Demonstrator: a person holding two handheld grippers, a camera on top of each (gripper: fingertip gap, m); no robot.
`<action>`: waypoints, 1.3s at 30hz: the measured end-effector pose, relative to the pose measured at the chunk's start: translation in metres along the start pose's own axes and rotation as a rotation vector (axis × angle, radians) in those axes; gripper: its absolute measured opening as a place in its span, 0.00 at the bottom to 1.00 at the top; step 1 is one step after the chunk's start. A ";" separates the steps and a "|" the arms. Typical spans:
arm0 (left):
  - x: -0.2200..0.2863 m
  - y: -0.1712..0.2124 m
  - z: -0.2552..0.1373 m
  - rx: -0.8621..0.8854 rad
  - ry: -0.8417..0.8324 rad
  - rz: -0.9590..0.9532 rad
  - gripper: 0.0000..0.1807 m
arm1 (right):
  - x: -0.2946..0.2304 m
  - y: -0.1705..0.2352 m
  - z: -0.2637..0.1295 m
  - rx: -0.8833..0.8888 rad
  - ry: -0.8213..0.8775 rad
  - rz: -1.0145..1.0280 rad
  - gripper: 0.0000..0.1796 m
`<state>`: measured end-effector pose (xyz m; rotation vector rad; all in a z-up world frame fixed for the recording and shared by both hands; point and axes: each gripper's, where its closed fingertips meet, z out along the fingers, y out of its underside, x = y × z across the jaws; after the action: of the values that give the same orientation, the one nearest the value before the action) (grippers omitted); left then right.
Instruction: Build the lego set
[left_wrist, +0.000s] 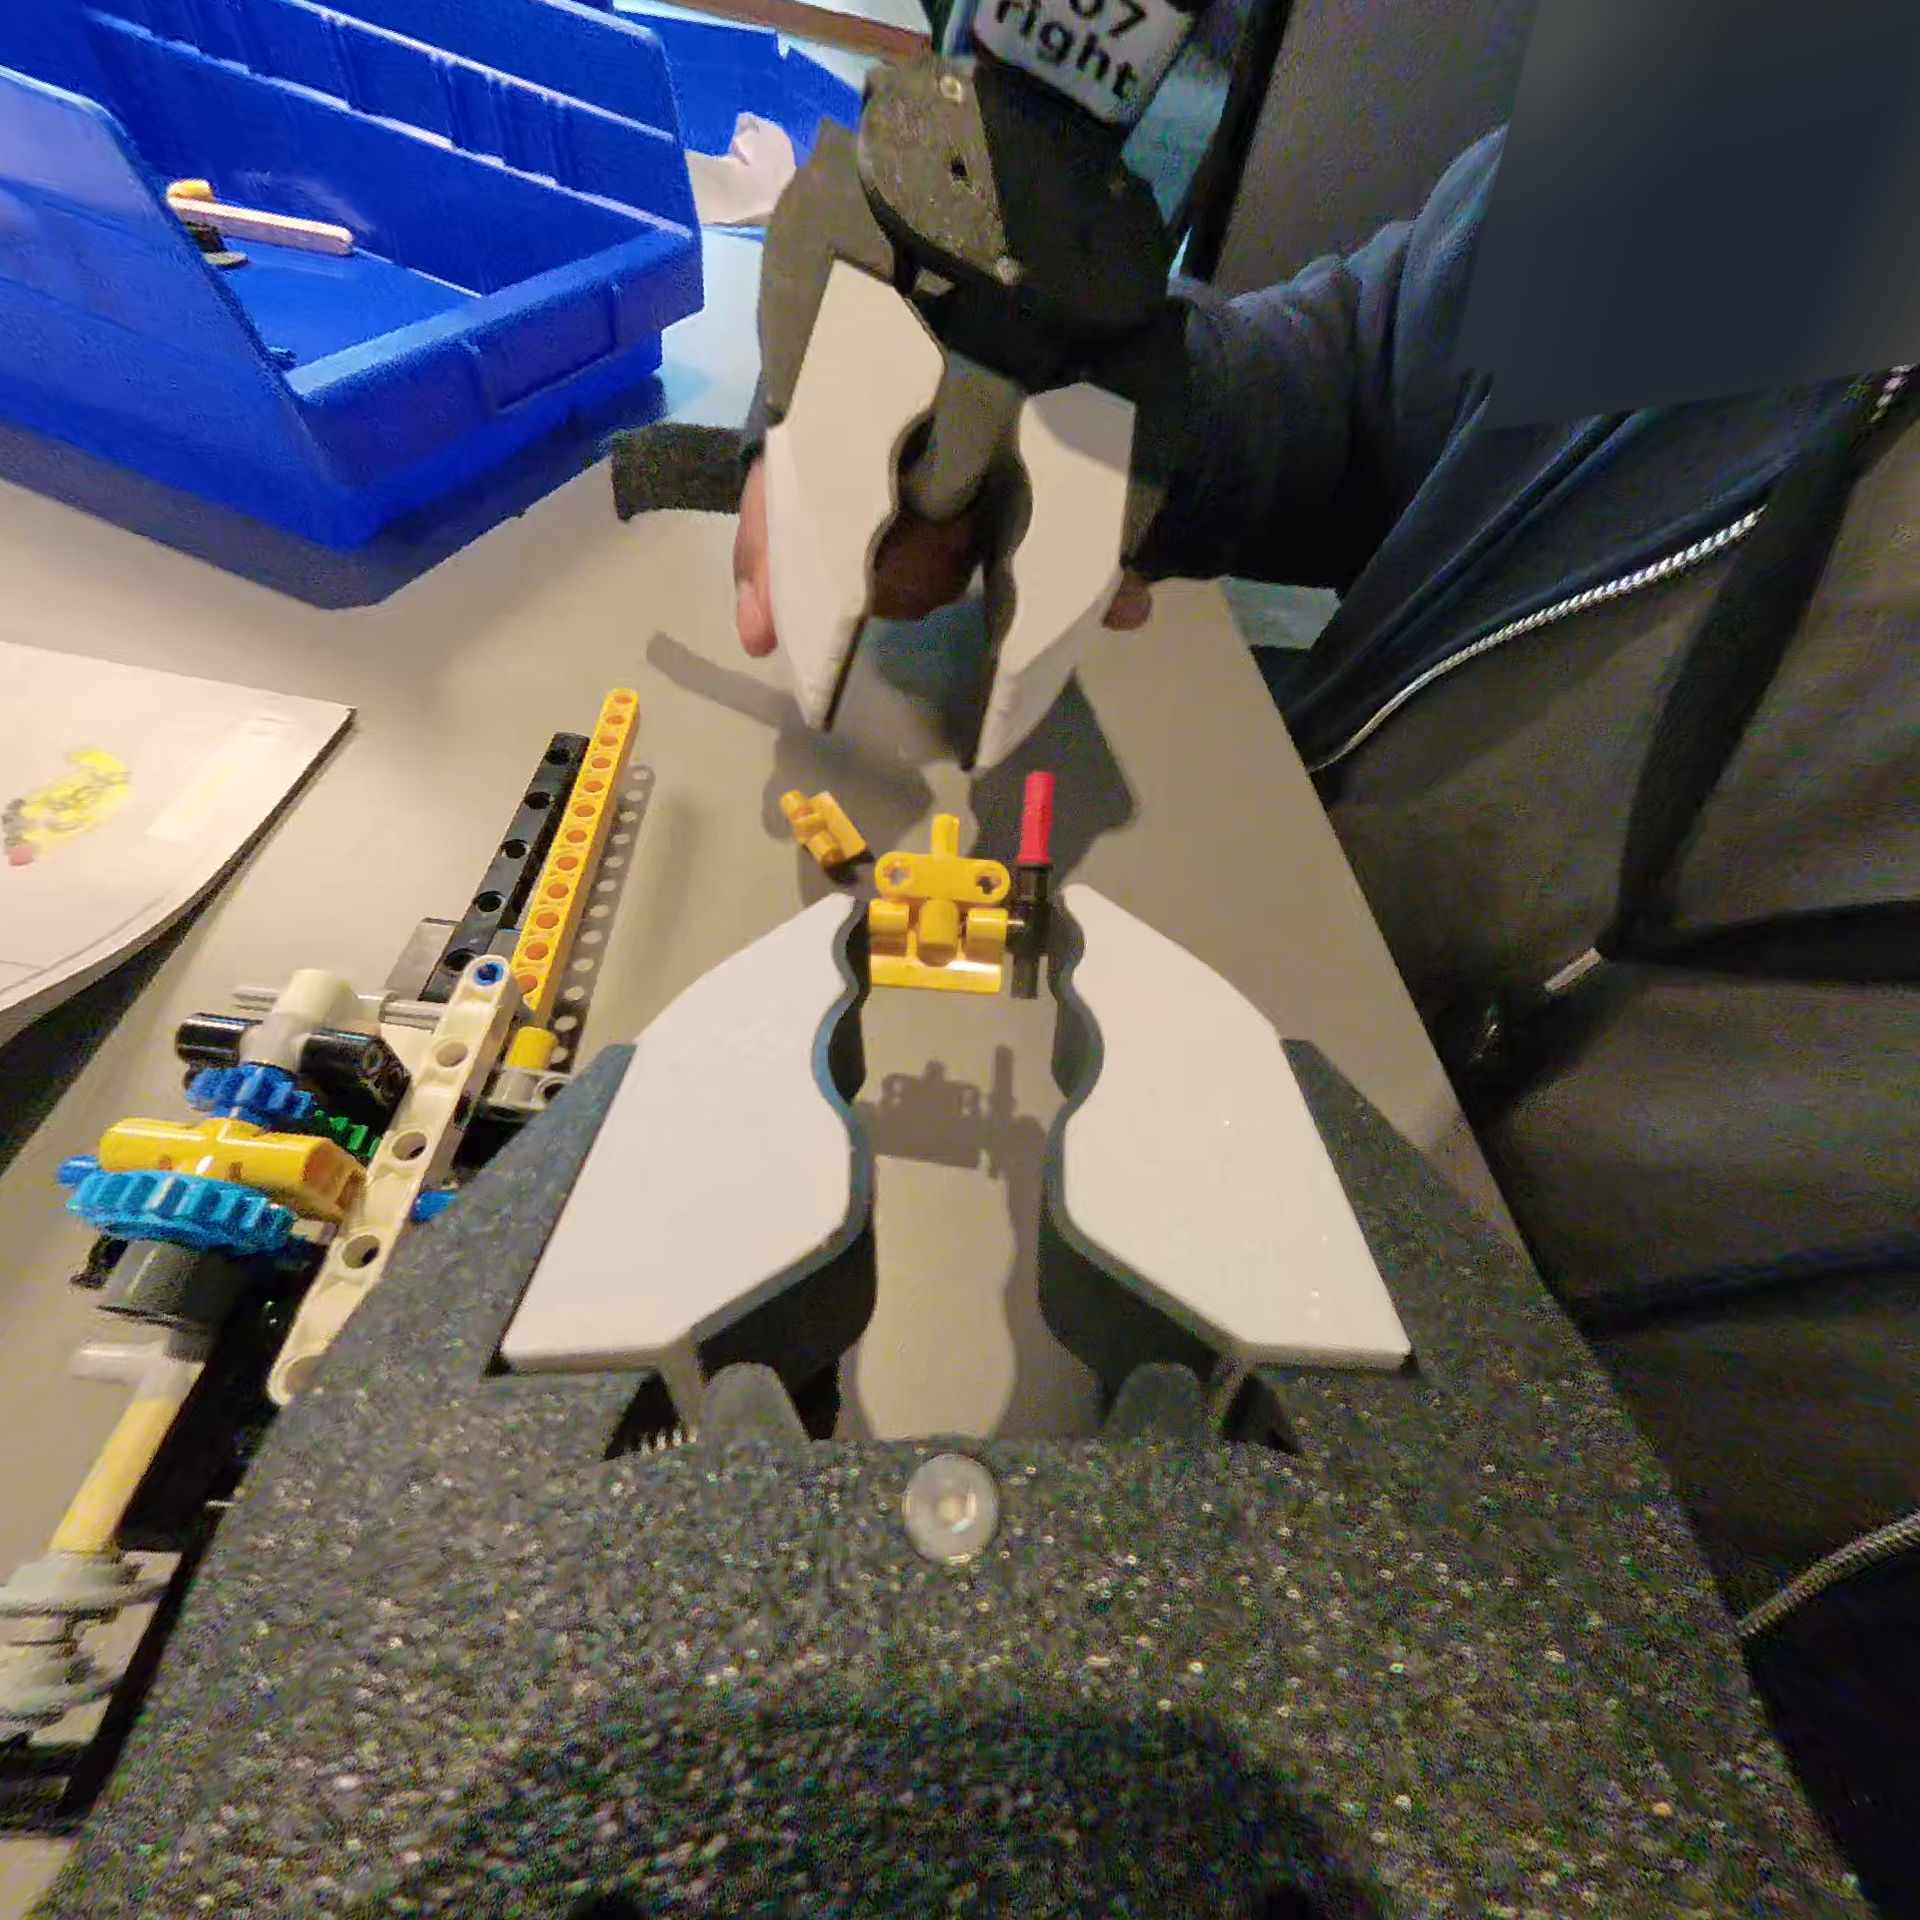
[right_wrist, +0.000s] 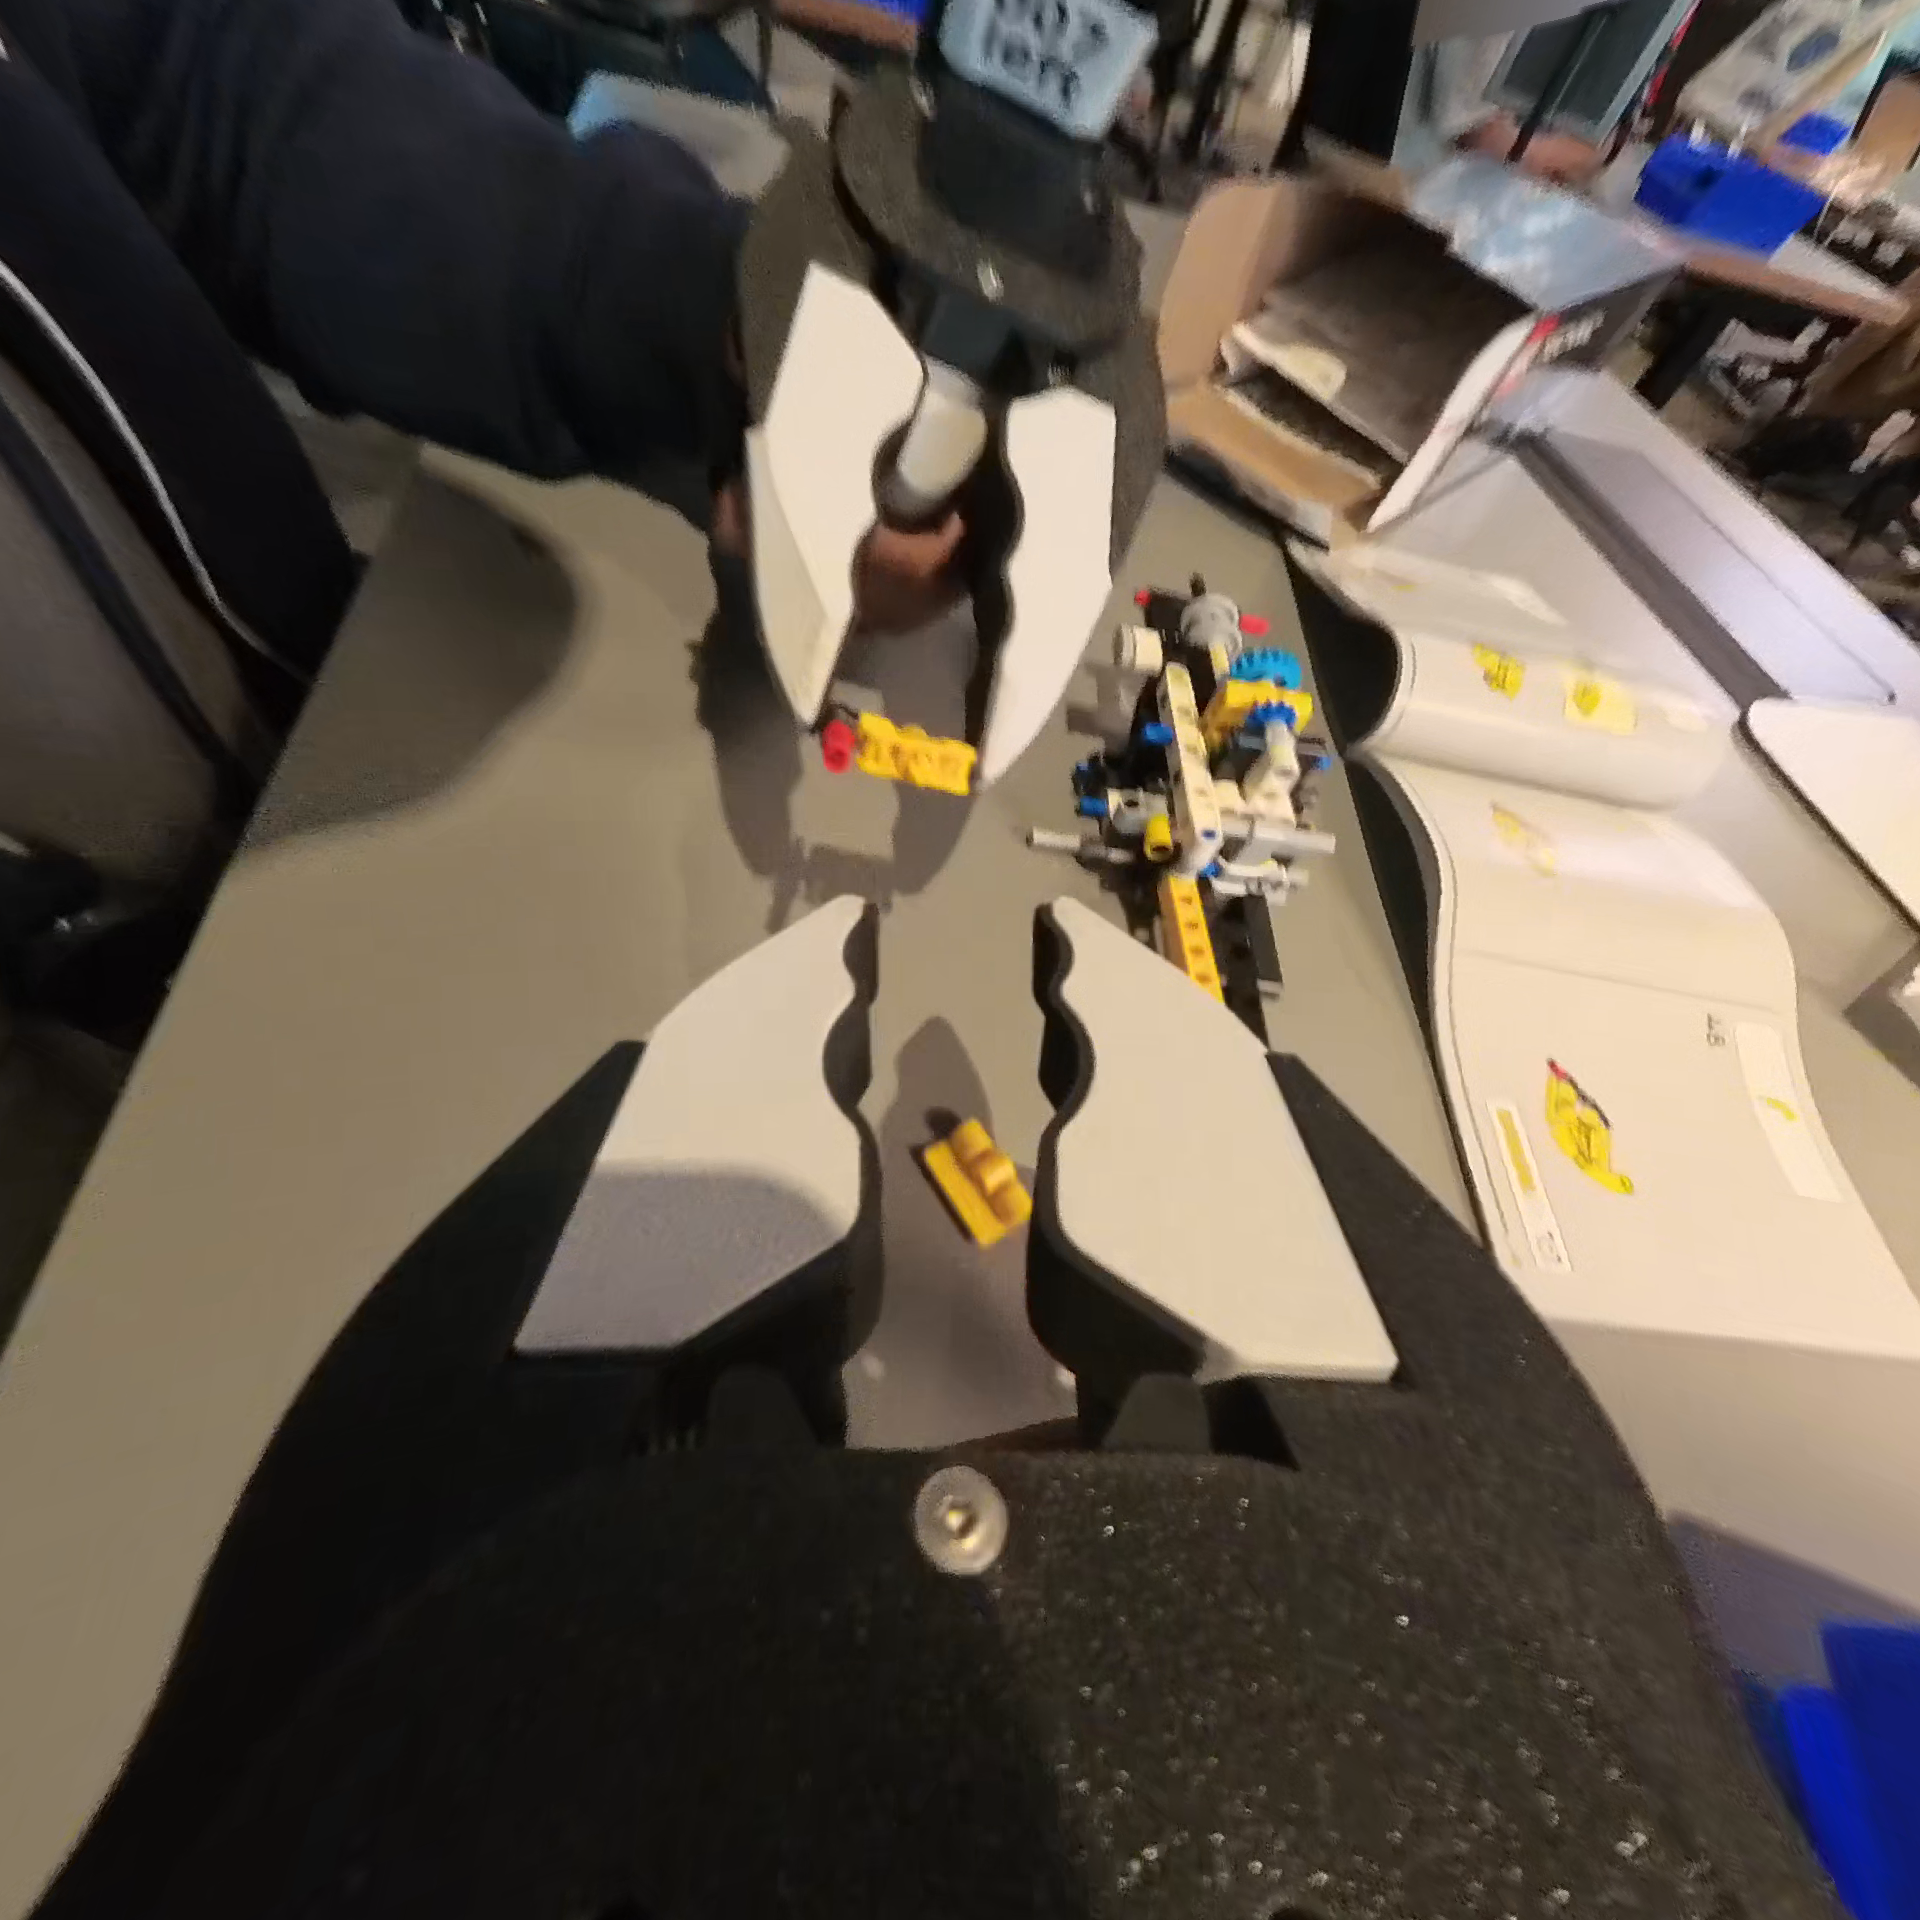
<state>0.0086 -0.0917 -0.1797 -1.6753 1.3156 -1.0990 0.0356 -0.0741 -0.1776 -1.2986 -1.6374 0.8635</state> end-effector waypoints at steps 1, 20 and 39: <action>-0.001 0.002 0.000 -0.010 -0.009 0.008 0.18 | 0.003 0.007 -0.002 -0.032 0.006 0.005 0.16; -0.013 0.019 0.009 -0.117 -0.111 0.099 0.18 | 0.007 0.066 -0.013 -0.402 0.174 0.290 0.10; -0.040 -0.024 -0.015 0.209 -0.286 0.083 0.18 | 0.028 0.052 0.003 -0.321 0.131 0.221 0.11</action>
<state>-0.0014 -0.0477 -0.1599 -1.5424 1.0408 -0.8780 0.0502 -0.0349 -0.2200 -1.7473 -1.5927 0.6421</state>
